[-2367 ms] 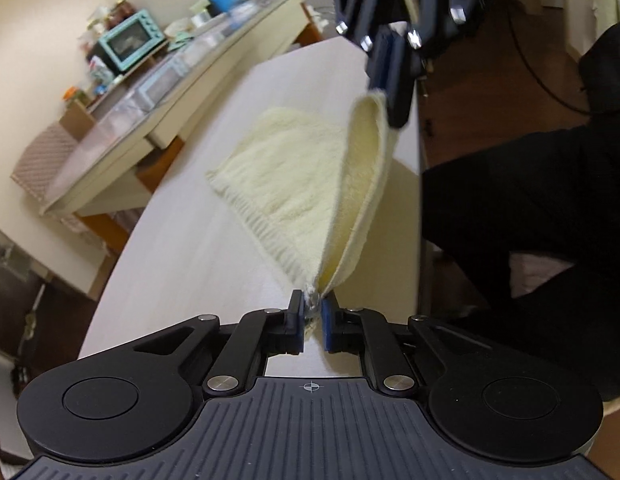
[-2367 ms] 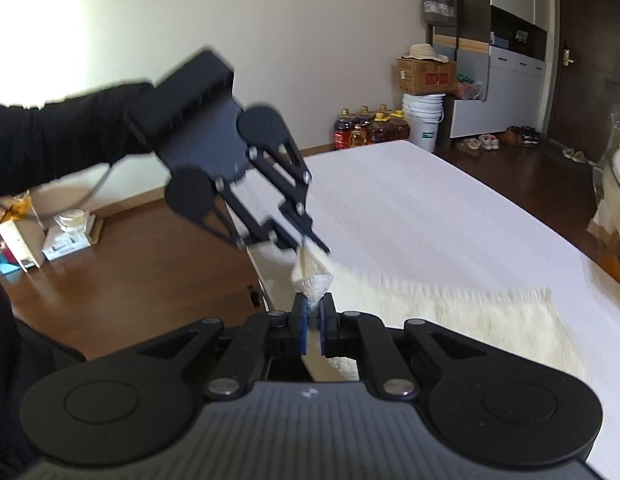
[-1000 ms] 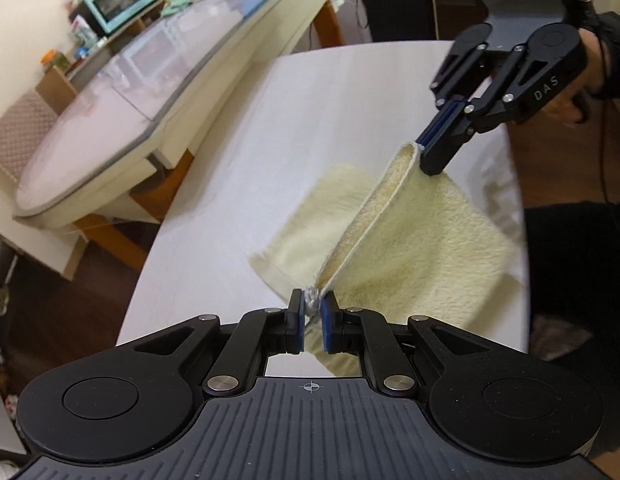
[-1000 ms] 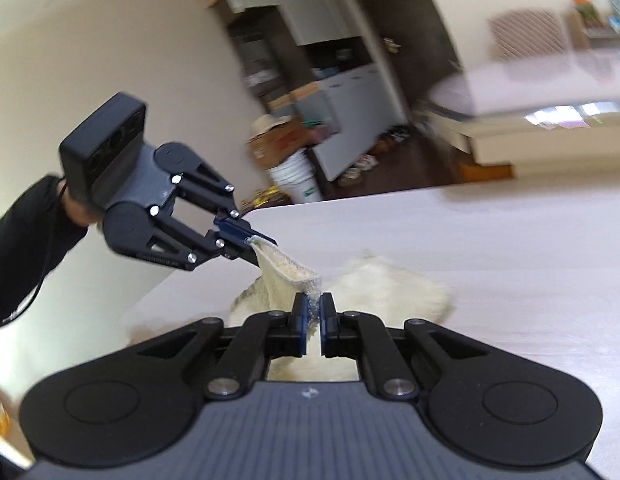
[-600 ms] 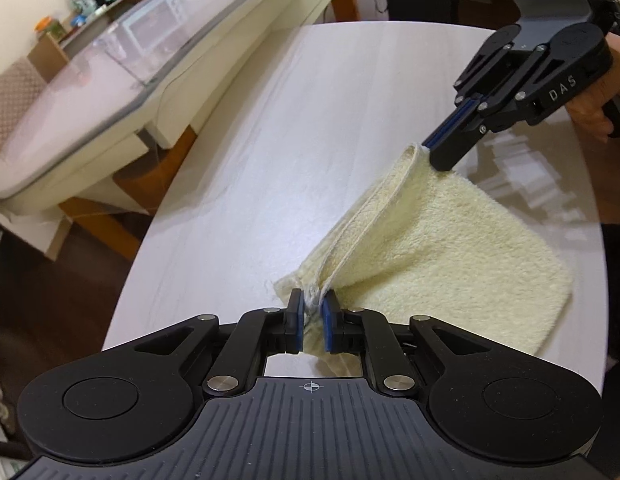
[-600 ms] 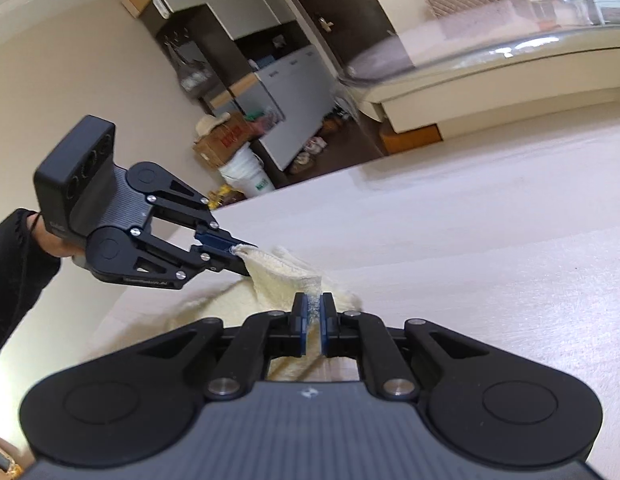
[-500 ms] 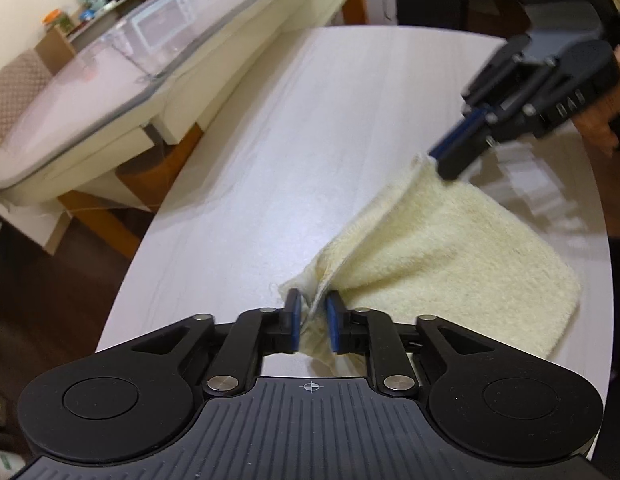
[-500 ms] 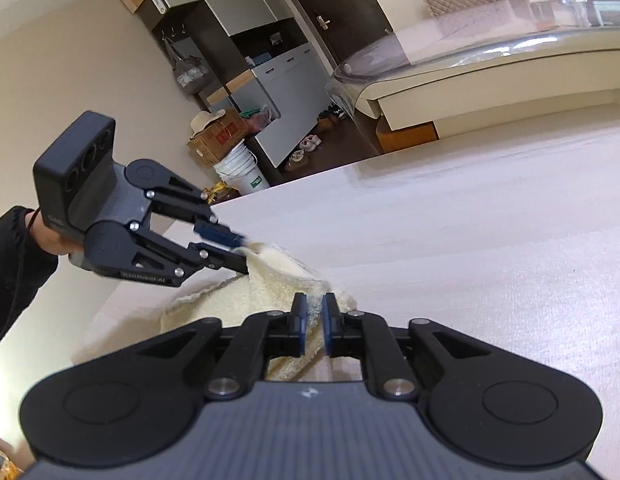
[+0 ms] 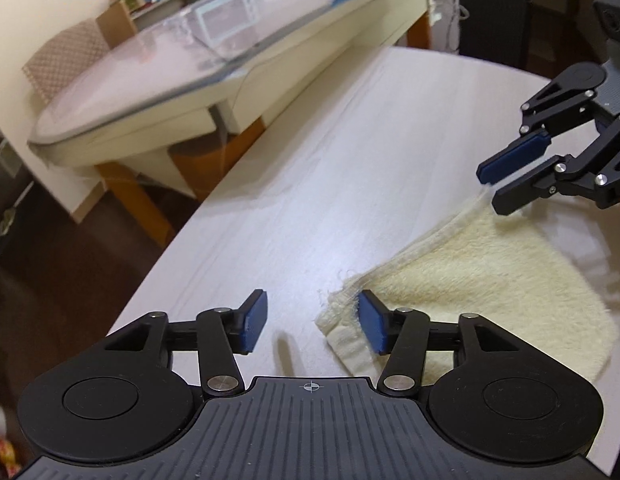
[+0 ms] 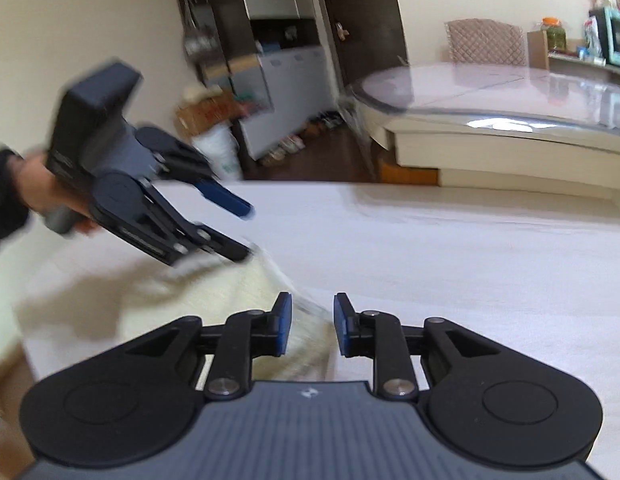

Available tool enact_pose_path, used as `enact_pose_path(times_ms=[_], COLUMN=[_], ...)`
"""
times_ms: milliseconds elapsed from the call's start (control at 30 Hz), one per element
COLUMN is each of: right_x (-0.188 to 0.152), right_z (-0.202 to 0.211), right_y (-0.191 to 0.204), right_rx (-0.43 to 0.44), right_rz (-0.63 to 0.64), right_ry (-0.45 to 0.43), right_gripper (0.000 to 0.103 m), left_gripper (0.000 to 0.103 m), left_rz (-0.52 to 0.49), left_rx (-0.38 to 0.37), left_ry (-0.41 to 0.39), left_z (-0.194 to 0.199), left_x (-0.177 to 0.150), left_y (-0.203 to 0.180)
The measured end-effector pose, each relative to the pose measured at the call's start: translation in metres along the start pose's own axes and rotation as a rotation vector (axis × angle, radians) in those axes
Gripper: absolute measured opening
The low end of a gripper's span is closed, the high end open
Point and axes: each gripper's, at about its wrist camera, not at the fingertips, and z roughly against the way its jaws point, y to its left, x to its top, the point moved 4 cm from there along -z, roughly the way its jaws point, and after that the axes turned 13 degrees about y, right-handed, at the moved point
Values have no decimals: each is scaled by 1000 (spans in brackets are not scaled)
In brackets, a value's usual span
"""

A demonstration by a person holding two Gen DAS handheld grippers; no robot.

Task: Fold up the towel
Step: 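Open both tools to release the folded towel onto the table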

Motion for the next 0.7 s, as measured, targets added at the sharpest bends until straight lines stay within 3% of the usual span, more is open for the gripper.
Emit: enact_pose_path(times_ms=[167, 467, 700], right_x=[-8, -6, -12], right_z=[-1, 24, 21], right_y=[-4, 7, 46], right_rx=[-46, -21, 41], right_rz=[11, 6, 148], right_ry=[28, -69, -38], right_gripper=[33, 37, 40], left_gripper=[63, 69, 69], left_rz=[17, 78, 93], left_rx=[2, 4, 65], left_ry=[-15, -110, -92], left_z=[4, 31, 11], left_x=[-4, -17, -8], left_y=[3, 9, 7])
